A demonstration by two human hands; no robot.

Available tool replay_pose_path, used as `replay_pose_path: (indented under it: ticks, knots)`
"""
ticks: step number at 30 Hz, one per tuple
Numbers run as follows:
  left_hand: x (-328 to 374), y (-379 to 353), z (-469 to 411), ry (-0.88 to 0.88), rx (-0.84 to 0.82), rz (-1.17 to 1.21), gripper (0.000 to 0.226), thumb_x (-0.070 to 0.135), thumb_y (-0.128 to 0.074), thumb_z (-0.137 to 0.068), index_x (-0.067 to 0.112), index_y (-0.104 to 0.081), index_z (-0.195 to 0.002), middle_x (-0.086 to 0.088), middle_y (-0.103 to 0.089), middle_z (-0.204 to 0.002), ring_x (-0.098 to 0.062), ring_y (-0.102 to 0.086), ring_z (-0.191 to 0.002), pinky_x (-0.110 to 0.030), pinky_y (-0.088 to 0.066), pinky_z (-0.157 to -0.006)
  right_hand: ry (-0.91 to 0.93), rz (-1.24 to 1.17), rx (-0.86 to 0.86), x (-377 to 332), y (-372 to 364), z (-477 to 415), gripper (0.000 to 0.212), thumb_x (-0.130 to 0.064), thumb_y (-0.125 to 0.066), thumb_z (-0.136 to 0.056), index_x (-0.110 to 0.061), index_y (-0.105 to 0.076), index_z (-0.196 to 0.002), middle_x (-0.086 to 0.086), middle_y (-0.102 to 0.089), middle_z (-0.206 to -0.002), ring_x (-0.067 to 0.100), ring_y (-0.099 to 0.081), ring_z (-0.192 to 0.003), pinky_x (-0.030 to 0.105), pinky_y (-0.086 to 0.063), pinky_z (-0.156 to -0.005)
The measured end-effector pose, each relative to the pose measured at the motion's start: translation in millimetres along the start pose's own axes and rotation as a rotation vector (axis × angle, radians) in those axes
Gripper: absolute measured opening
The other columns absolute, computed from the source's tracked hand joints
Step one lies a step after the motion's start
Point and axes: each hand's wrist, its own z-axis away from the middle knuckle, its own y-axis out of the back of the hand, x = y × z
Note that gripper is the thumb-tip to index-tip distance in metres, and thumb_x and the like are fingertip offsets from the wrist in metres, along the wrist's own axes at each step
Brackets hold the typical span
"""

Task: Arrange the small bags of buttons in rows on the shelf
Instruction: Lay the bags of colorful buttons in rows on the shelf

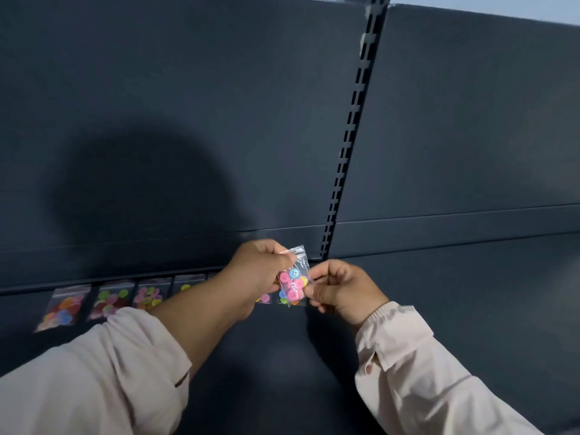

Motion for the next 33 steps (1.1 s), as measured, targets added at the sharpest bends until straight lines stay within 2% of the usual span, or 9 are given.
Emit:
replay_pose_path:
  ticks: [5, 9, 12, 15, 17, 21, 25, 30, 33]
  knots:
    - [-12, 0, -6, -0.184, 0.038, -0.262, 0.008, 0.014, -0.057, -0.091, 0.015, -0.062, -0.098, -0.002, -0.067, -0.101, -0.01, -0.059, -0.084, -0.018, -0.046, -0.07, -0.1, 0.03, 0.241, 12, 14, -7, 0.023, 0.012, -0.065, -0.075, -0.008, -0.055, -0.068, 0.007, -0.054, -0.05, 0.011, -0.048, -0.039, 0.018, -0.039, -0.04]
    - [-33, 15, -10, -0.389, 0.043, -0.943, 0.028, 0.018, -0.05, -0.093, 0.018, -0.057, -0.12, 0.0, -0.057, -0.122, -0.018, -0.051, -0.113, -0.028, -0.041, -0.096, -0.168, 0.36, 0.426, 29, 23, -20, 0.025, -0.006, -0.074, -0.071, -0.017, -0.052, -0.065, 0.007, -0.058, -0.057, 0.023, -0.055, -0.054, 0.032, -0.049, -0.06]
    - [-48, 18, -6, -0.56, -0.087, -1.205, 0.042, 0.027, -0.04, -0.089, 0.021, -0.052, -0.129, 0.002, -0.048, -0.138, -0.019, -0.04, -0.127, -0.029, -0.031, -0.108, -0.169, 0.688, 0.431, 33, 22, -22, 0.02, -0.016, -0.065, -0.076, -0.02, -0.049, -0.066, 0.002, -0.06, -0.071, 0.026, -0.058, -0.074, 0.026, -0.044, -0.066]
    - [-58, 12, 0, -0.623, -0.212, -1.302, 0.053, 0.032, -0.035, -0.092, 0.024, -0.035, -0.144, 0.005, -0.02, -0.157, -0.015, -0.014, -0.145, -0.025, -0.002, -0.115, -0.1, 0.933, 0.399, 30, 19, -18, 0.008, -0.02, -0.058, -0.081, -0.019, -0.051, -0.078, 0.004, -0.06, -0.084, 0.028, -0.058, -0.083, 0.024, -0.038, -0.065]
    - [-63, 9, 2, -0.626, -0.251, -1.34, 0.054, 0.032, -0.039, -0.096, 0.023, -0.025, -0.148, 0.005, -0.009, -0.16, -0.013, -0.003, -0.147, -0.028, 0.003, -0.115, -0.051, 1.04, 0.397, 29, 17, -14, 0.011, -0.024, -0.059, -0.083, -0.016, -0.053, -0.087, 0.006, -0.056, -0.096, 0.029, -0.059, -0.086, 0.025, -0.036, -0.064]
    - [-68, 6, 1, -0.587, -0.285, -1.373, 0.06, 0.037, -0.037, -0.097, 0.022, -0.014, -0.151, 0.002, -0.003, -0.16, -0.014, -0.001, -0.147, -0.029, 0.007, -0.114, 0.191, 1.124, 0.402, 39, 18, -10, 0.014, -0.015, -0.053, -0.082, -0.01, -0.06, -0.093, 0.009, -0.053, -0.101, 0.034, -0.056, -0.091, 0.032, -0.045, -0.069]
    - [-70, 3, 0, -0.57, -0.287, -1.409, 0.063, 0.04, -0.036, -0.097, 0.021, -0.011, -0.151, 0.001, -0.002, -0.16, -0.015, 0.0, -0.147, -0.031, 0.007, -0.115, 0.315, 1.224, 0.173, 59, 20, -8, 0.042, -0.012, -0.047, -0.069, -0.021, -0.069, -0.104, 0.003, -0.067, -0.111, 0.031, -0.064, -0.091, 0.037, -0.055, -0.079]
    - [-67, 2, 0, -0.549, -0.29, -1.428, 0.062, 0.042, -0.035, -0.097, 0.021, -0.012, -0.151, 0.001, -0.001, -0.16, -0.016, -0.001, -0.146, -0.035, 0.005, -0.117, 0.283, 1.299, 0.07, 56, 20, -9, 0.056, -0.015, -0.04, -0.081, -0.023, -0.047, -0.136, 0.0, -0.048, -0.141, 0.028, -0.047, -0.124, 0.034, -0.035, -0.102]
    - [-67, 2, 0, -0.555, -0.281, -1.426, 0.063, 0.043, -0.035, -0.097, 0.021, -0.012, -0.151, 0.001, -0.002, -0.16, -0.016, -0.002, -0.146, -0.036, 0.004, -0.117, 0.312, 1.327, 0.089, 58, 19, -12, 0.057, -0.017, -0.043, -0.078, -0.023, -0.049, -0.134, -0.001, -0.051, -0.138, 0.027, -0.052, -0.119, 0.034, -0.039, -0.098]
